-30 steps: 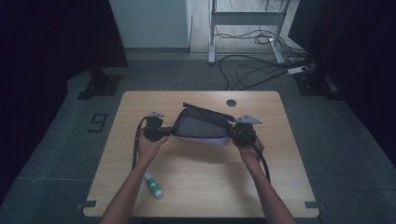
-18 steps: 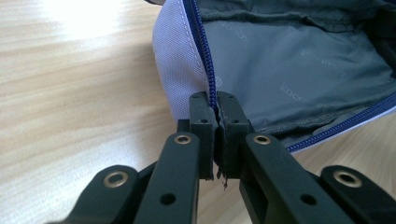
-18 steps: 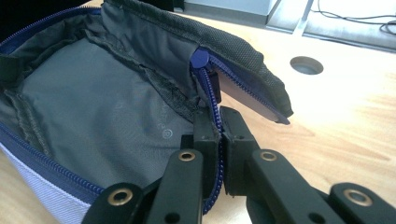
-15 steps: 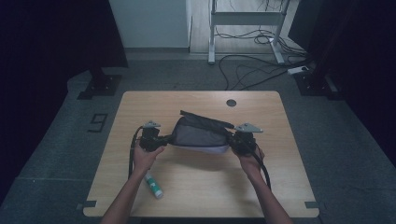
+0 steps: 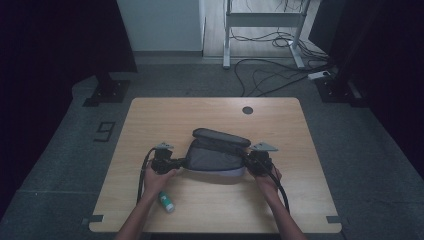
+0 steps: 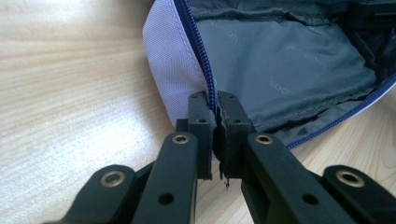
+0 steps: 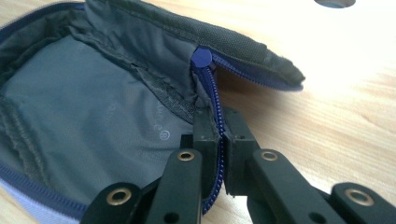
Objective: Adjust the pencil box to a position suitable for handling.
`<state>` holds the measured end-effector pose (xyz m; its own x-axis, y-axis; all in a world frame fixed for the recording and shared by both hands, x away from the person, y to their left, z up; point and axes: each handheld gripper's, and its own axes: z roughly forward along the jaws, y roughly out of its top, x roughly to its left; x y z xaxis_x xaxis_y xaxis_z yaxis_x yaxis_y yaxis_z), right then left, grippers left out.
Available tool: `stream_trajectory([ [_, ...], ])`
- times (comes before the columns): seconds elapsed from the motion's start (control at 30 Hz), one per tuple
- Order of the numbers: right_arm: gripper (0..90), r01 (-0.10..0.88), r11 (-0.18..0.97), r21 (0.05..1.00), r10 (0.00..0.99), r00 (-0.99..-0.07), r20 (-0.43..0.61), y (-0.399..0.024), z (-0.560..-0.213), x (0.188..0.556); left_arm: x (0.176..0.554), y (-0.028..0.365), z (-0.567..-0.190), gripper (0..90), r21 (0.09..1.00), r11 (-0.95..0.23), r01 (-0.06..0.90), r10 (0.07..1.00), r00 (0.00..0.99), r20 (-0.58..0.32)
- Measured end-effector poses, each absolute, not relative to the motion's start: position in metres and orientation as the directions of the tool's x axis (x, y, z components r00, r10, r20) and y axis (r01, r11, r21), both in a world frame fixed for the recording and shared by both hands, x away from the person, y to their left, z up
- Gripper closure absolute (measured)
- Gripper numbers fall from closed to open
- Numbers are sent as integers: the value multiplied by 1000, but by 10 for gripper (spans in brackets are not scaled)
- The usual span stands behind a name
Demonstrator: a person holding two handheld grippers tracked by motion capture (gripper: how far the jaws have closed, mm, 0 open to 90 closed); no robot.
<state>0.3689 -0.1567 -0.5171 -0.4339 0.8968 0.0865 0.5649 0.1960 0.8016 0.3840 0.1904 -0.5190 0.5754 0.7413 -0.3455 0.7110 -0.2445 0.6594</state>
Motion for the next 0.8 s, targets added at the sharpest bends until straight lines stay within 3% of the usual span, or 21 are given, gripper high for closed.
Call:
stream_trajectory([
  [0.23, 834, 588, 212, 780, 909, -412, 64, -158, -527, 371, 385, 189, -524, 824, 648, -251, 719, 733, 578, -358],
  [0.33, 780, 594, 217, 775, 909, -412, 60, -158, -530, 372, 385, 189, -524, 794, 650, -245, 719, 732, 577, -362],
  [0.37, 753, 591, 220, 776, 910, -412, 56, -157, -531, 371, 386, 190, -524, 759, 649, -244, 720, 734, 575, -362],
  [0.4, 640, 580, 224, 783, 912, -407, 40, -156, -532, 369, 386, 190, -524, 620, 648, -245, 721, 738, 572, -357],
  [0.43, 640, 580, 224, 783, 912, -407, 40, -156, -532, 369, 386, 191, -524, 620, 654, -235, 719, 752, 561, -347],
  [0.47, 525, 575, 223, 787, 919, -393, 27, -156, -532, 367, 385, 194, -523, 494, 667, -213, 714, 760, 550, -346],
  [0.53, 487, 566, 206, 798, 925, -378, 29, -158, -531, 365, 384, 195, -522, 423, 669, -209, 713, 761, 549, -347],
  [0.63, 424, 550, 188, 814, 932, -361, 29, -160, -529, 362, 383, 199, -518, 366, 686, -192, 702, 762, 547, -347],
  [0.8, 366, 532, 168, 830, 939, -343, 30, -161, -524, 357, 377, 209, -508, 348, 716, -159, 680, 753, 553, -358],
])
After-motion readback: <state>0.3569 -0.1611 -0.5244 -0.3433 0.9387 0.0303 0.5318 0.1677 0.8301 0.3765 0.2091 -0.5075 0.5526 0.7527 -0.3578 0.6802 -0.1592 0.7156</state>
